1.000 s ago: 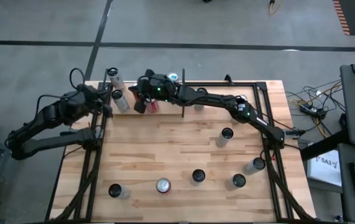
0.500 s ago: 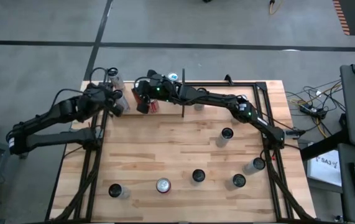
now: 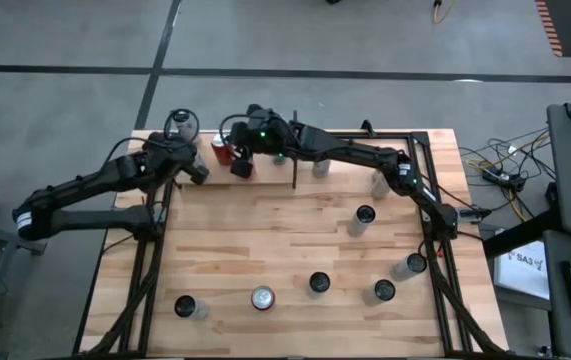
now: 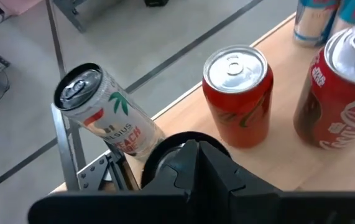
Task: Place canned beverage on shelf
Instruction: Put the top white and pink soda can on the shelf aligned with the other white and pink soda can
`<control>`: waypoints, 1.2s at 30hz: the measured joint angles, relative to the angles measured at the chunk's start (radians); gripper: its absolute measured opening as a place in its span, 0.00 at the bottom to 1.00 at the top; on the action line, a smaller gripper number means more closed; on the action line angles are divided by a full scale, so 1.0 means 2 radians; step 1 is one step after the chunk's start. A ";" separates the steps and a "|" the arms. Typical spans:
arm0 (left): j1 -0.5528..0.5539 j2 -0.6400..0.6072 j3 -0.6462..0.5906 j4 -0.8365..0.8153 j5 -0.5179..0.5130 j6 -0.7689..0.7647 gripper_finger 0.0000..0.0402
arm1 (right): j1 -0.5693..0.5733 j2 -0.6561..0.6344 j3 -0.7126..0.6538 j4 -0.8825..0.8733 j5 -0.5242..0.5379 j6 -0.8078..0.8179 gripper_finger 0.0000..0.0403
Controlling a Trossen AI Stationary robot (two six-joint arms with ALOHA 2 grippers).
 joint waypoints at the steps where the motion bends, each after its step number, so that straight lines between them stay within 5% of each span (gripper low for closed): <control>1: 0.000 0.004 0.000 0.000 0.000 -0.001 0.00 | 0.000 -0.001 0.000 -0.005 0.000 0.000 0.02; 36: 0.001 0.033 0.001 -0.004 -0.051 -0.184 0.00 | 0.001 -0.037 0.000 -0.125 0.000 0.014 0.02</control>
